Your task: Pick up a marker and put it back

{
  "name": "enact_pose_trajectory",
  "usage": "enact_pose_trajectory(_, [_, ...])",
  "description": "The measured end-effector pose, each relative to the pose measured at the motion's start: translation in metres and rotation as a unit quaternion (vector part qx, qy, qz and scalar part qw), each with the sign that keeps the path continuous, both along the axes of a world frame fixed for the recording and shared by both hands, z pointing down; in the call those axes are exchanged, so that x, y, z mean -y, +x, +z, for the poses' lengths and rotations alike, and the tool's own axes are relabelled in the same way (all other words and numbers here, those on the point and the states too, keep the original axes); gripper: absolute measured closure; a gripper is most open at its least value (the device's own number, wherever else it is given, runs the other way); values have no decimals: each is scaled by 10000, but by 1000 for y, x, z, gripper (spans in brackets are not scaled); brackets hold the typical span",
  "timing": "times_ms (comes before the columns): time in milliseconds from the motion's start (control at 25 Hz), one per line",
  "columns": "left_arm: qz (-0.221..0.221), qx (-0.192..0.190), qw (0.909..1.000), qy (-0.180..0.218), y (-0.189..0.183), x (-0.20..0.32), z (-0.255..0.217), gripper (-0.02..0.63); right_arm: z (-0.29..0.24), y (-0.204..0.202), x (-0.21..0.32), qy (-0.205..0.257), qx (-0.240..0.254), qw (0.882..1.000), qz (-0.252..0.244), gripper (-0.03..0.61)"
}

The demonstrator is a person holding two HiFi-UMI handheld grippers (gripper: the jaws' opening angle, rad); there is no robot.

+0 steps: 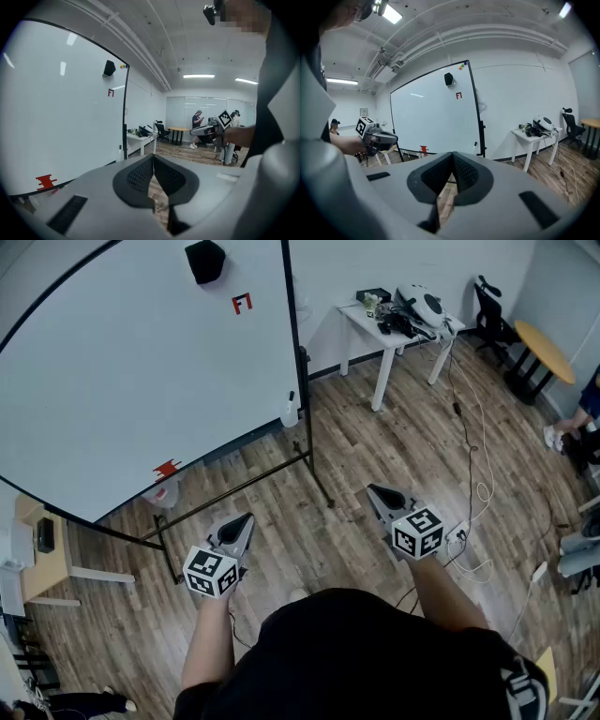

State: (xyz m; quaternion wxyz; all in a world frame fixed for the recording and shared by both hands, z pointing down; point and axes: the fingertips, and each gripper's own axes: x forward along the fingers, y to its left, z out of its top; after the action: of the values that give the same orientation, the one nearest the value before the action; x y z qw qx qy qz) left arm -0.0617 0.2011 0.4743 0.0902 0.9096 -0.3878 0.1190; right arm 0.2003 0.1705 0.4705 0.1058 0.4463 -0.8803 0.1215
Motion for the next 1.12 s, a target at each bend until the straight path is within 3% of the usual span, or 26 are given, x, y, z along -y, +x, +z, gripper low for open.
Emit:
enact_pose_trajectory(480, [-48,84,9999,57,31,-22,-1,600,2,30,-8,49,153,9999,59,583])
enact_pose_trajectory(1120, [-6,39,10000,73,19,8,8,600,14,23,22,-72,62,9999,135,581])
